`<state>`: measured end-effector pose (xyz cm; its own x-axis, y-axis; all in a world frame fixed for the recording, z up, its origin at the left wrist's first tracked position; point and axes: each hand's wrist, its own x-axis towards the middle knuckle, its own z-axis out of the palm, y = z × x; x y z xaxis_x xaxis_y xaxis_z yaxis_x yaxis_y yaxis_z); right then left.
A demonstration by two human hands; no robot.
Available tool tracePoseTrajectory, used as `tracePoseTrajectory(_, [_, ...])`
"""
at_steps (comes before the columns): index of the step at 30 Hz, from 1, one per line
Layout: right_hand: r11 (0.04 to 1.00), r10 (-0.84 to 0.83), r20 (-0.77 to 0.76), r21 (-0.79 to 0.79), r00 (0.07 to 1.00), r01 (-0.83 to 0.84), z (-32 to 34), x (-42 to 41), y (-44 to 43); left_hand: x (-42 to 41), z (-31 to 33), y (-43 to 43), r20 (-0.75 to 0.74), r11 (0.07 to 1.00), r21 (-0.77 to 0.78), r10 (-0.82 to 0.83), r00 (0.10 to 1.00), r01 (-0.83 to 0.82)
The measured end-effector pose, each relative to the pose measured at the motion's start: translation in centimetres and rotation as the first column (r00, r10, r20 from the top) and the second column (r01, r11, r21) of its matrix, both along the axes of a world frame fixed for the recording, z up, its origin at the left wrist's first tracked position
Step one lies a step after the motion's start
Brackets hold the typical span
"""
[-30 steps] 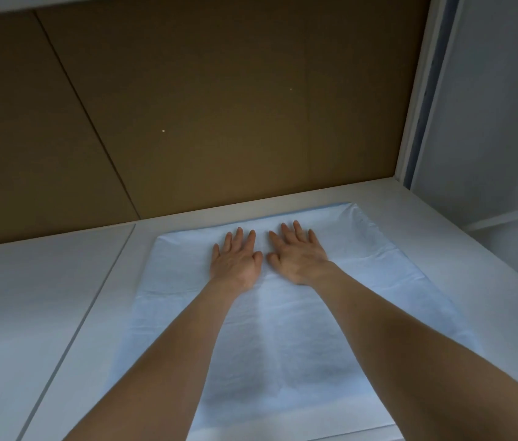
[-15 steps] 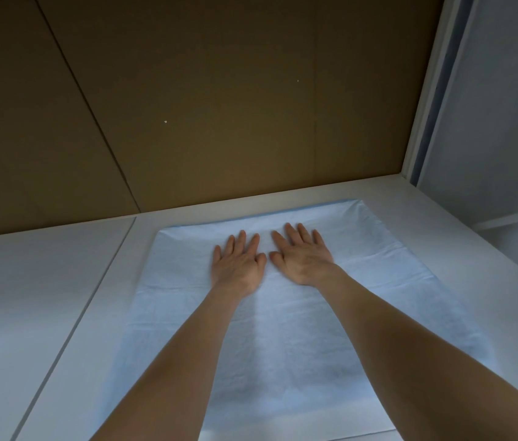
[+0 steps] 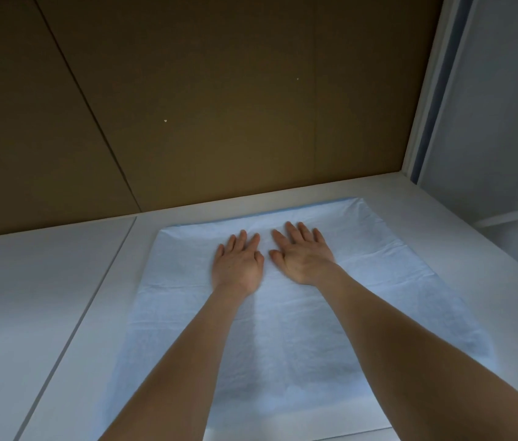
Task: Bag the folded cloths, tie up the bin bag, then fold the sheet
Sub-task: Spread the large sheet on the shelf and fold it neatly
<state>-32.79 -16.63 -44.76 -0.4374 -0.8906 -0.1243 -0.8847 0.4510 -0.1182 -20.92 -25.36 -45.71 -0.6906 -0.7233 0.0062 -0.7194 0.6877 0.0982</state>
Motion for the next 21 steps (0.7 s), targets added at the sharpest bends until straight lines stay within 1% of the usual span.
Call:
tracePoseTrajectory(2, [1.000, -0.007, 0.024, -0.028, 1.000, 0.008, 0.0, 0.0, 0.1, 0.2, 0.0, 0.0, -0.117, 1.000, -0.001, -0.020, 0.993, 0.020])
tracePoseTrajectory(4, [0.995, -0.043, 0.057, -0.092, 0.997, 0.048, 0.3, 0.1, 0.2, 1.0, 0.5, -0.2, -0.263, 0.995, 0.084, -0.023, 0.964, 0.047])
tracePoseTrajectory(5, [0.988, -0.078, 0.072, -0.129, 0.994, 0.087, 0.5, 0.2, 0.1, 1.5, 0.9, -0.4, -0.314, 0.990, 0.131, -0.018, 0.949, 0.062])
tracePoseTrajectory(6, [0.978, -0.118, 0.077, -0.165, 0.990, 0.129, 0.9, 0.4, 0.0, 1.9, 1.3, -0.8, -0.340, 0.989, 0.133, -0.022, 0.940, 0.071])
tracePoseTrajectory(7, [0.968, -0.150, 0.075, -0.192, 0.986, 0.162, 1.3, 0.8, -0.2, 2.5, 1.8, -1.2, -0.331, 0.994, 0.092, -0.030, 0.943, 0.063])
tracePoseTrajectory(8, [0.964, -0.159, 0.068, -0.205, 0.985, 0.170, 1.7, 1.4, -0.3, 3.1, 2.1, -1.5, -0.292, 0.999, 0.035, -0.028, 0.956, 0.040])
tracePoseTrajectory(10, [0.976, -0.103, 0.049, -0.187, 0.993, 0.110, 2.5, 2.6, -0.7, 4.2, 2.6, -1.9, -0.164, 0.998, -0.050, 0.021, 0.986, -0.029])
tracePoseTrajectory(11, [0.983, -0.066, 0.045, -0.167, 0.997, 0.073, 2.7, 3.3, -0.9, 4.8, 2.8, -2.0, -0.092, 0.996, -0.056, 0.058, 0.994, -0.064])
tracePoseTrajectory(13, [0.990, -0.016, 0.048, -0.136, 0.999, 0.023, 2.7, 4.5, -1.2, 5.6, 3.1, -2.0, -0.008, 0.994, -0.018, 0.110, 0.994, -0.110])
tracePoseTrajectory(16, [0.995, 0.025, 0.050, -0.101, 0.998, -0.020, 2.2, 5.6, -1.6, 6.2, 3.3, -2.0, 0.009, 0.993, 0.021, 0.118, 0.993, -0.118])
tracePoseTrajectory(21, [0.996, 0.055, 0.042, -0.066, 0.998, -0.052, 1.9, 6.3, -2.5, 6.3, 3.2, -2.5, 0.066, 0.995, -0.006, 0.098, 0.993, -0.098])
